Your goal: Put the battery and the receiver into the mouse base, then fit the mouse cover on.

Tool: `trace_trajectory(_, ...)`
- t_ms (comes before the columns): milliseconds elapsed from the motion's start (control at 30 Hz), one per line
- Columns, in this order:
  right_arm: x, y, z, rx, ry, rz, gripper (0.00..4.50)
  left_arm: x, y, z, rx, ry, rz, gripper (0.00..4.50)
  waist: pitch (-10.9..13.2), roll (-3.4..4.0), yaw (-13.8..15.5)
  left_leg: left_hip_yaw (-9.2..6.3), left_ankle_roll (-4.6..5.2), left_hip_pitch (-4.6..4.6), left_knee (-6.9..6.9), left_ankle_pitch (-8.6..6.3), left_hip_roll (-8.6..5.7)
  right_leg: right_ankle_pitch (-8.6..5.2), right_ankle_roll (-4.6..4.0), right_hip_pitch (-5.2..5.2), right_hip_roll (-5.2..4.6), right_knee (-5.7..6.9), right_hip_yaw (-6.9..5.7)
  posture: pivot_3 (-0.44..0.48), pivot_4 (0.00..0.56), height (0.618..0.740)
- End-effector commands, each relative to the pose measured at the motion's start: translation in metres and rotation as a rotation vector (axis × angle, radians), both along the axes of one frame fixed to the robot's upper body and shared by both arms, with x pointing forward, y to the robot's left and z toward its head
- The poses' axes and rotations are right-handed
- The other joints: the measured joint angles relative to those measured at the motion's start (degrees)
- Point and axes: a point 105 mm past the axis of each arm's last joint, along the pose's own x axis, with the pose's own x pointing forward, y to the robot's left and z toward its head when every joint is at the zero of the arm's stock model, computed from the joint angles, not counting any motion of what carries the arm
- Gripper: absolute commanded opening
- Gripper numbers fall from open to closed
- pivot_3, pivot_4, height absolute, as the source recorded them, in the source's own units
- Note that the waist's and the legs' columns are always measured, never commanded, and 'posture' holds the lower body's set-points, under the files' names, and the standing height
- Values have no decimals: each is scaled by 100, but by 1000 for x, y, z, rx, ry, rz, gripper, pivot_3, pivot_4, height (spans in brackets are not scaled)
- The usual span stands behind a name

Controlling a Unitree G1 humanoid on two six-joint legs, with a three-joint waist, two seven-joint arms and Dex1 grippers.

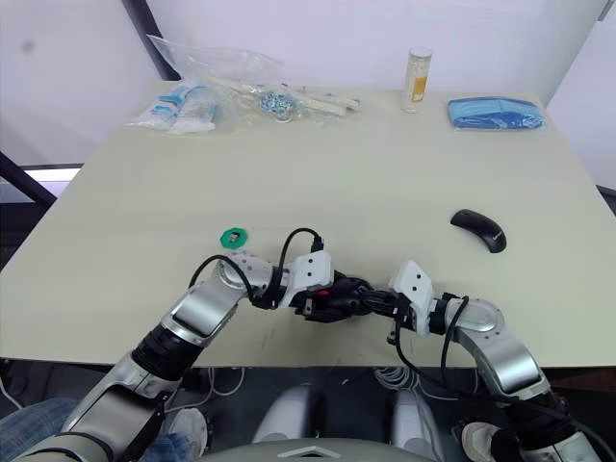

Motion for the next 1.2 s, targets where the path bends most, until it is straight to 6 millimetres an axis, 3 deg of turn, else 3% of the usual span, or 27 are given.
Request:
trace_trajectory(33, -4, -10, -19, -38, 50, -40, 39, -6, 1, -11, 25, 40, 0, 3053, 0, 0, 4, 0, 0, 0, 0, 0, 0, 0, 0, 0, 0, 0, 0, 0, 150, 740)
trace_trajectory(100, 0, -12, -8, -4, 4, -53, 39, -6, 1, -11, 26, 40, 1, 3053, 0, 0, 6, 1, 0, -1, 0, 0, -1, 0, 0, 0, -1, 0, 0, 0, 150, 740)
trace_trajectory(233, 3, -23, 39, 182, -174, -76, 39, -5, 1, -10, 24, 38, 3, 3053, 12, 14, 43, 1, -1, -6, 2, 0, -1, 0, 1, -2, -2, -1, 0, 0, 150, 740)
trace_trajectory(367, -2, -40, 42, 152, -179, -87, 39, -4, 1, -10, 24, 34, 3, 3053, 15, 19, 42, 2, 0, -6, 3, 0, -2, 0, 1, -3, -2, 1, 3, 0, 150, 740)
trace_trajectory(567, -12, -72, 52, 253, -167, -88, 39, -4, 1, -9, 26, 31, 0, 3053, 16, 20, 42, 3, 0, -7, 3, 0, -2, 0, 1, -2, -2, -1, 3, 0, 150, 740)
trace_trajectory(700, -16, -106, 58, 279, -116, -44, 39, -3, 1, -9, 29, 28, -3, 3053, 18, 23, 49, 3, 0, -5, 3, -1, -2, 0, 0, -2, -2, -1, 3, 0, 150, 740)
trace_trajectory(800, -14, -129, 56, 218, -143, -46, 960, -2, 1, -8, 29, 27, -1, 3053, 18, 24, 47, 3, 0, -5, 3, -1, -2, 0, 0, -2, -1, -1, 5, 0, 150, 740)
trace_trajectory(967, -15, -146, 48, 200, -167, -54, 3232, -3, 1, -8, 30, 29, -3, 3053, 18, 24, 49, 4, 0, -5, 3, -1, -2, 0, 0, -1, -1, -1, 5, 0, 150, 740)
trace_trajectory(1033, -16, -151, 44, 193, -187, -56, 4337, -3, 1, -8, 31, 29, -4, 3053, 18, 24, 48, 5, 0, -5, 3, -1, -2, 0, 1, -1, -1, -1, 6, 0, 150, 740)
trace_trajectory(1200, -17, -160, 42, 229, -233, -64, 4429, -3, 1, -7, 32, 27, -6, 3053, 18, 25, 47, 6, 0, -4, 4, -1, -2, 0, 1, -1, -1, 0, 7, 0, 150, 740)
